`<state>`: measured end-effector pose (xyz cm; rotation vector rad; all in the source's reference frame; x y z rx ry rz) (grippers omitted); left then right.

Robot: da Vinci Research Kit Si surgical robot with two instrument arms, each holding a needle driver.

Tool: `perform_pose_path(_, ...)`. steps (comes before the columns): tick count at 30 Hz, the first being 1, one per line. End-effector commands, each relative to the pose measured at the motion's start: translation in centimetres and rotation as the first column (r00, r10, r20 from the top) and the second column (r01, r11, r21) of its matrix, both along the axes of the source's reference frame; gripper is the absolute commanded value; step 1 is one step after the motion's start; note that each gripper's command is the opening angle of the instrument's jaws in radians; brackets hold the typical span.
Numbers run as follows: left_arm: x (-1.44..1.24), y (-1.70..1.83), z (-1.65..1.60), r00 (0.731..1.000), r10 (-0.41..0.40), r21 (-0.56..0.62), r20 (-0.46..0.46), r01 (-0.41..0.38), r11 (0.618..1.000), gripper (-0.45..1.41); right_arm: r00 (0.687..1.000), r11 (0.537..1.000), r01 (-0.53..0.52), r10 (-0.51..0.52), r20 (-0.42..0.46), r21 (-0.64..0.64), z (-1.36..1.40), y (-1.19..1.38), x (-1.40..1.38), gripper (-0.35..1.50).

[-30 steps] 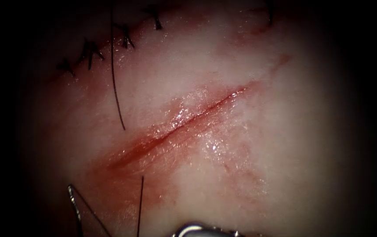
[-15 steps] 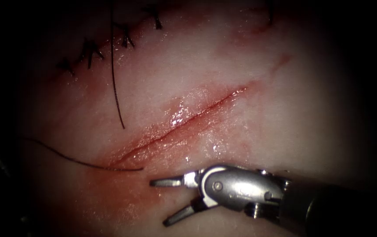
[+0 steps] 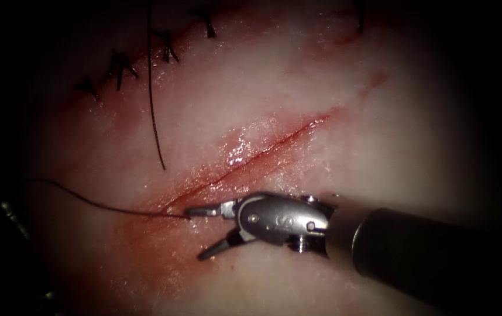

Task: Wound Closure
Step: Repeatedly pull thread through wound with right grasper until short tail remains

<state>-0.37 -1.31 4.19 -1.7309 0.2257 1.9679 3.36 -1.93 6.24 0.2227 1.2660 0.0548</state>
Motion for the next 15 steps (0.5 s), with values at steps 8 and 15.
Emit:
perform_pose_path(8,-0.15,-0.02,-0.02,0.999,0.028,-0.007,0.015,-0.028,1.000,-0.45,0.995,0.989,0.099,-0.097,-0.030,0.107,0.06,-0.05,0.21,-0.35)
perform_pose_path(15,-0.19,-0.02,-0.03,0.999,0.034,-0.008,0.021,-0.034,0.999,-0.45,0.994,0.981,0.108,-0.109,-0.004,0.158,-0.01,-0.15,0.17,-0.35)
